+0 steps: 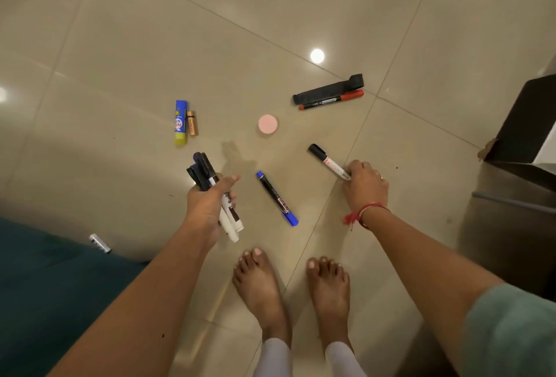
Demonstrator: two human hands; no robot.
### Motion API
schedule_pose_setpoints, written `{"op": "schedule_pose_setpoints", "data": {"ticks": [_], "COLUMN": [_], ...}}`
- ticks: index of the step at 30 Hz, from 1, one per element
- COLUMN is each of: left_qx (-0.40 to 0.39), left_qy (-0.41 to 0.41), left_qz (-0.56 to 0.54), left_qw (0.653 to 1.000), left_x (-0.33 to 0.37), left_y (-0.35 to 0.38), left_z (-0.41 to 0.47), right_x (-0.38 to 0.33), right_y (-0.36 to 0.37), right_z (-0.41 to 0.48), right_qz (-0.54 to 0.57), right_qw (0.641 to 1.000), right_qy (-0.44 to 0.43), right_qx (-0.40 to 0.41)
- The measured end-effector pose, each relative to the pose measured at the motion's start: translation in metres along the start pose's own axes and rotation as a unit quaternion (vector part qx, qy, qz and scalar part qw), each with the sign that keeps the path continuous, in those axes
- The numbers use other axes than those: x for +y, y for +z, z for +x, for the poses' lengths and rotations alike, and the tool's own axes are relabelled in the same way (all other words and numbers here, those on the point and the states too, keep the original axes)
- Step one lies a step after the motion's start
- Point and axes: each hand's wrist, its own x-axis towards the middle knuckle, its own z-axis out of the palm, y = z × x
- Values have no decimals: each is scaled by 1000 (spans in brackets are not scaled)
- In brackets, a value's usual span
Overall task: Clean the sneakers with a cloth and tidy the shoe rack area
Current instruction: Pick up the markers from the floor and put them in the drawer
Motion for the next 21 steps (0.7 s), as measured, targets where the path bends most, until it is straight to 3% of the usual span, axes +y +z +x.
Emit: {"op": "schedule_pose_setpoints", "data": {"ticks": [2, 6, 11, 16, 18, 21], "left_qx": [-3, 18, 24, 86, 87, 49], "left_qy": [0, 25, 28, 25, -1, -27], "left_qz": [-13, -34, -35, 19, -29, -108], "left_qw": [1000, 999, 999, 996, 996, 993], "left_x": [0, 3, -2, -17, -20, -24], "left_y": [-3, -4, -5, -26, -35, -43], "left_z": [-5, -20, -36, -34, -33, -32], "right_x": [-12, -73, -132, -133, -117, -87], "right_y": [-8, -34, -25, -2, 11, 35], "right_z": [-9, -70, -149, -166, -151, -120], "right_qz": [125, 397, 429, 465, 441, 190], "right_qw": [991, 915, 887, 869, 892, 982], "right_qy": [31, -12, -117, -86, -33, -4], "right_qx": [-24, -69, -124, -144, -92, -16]}}
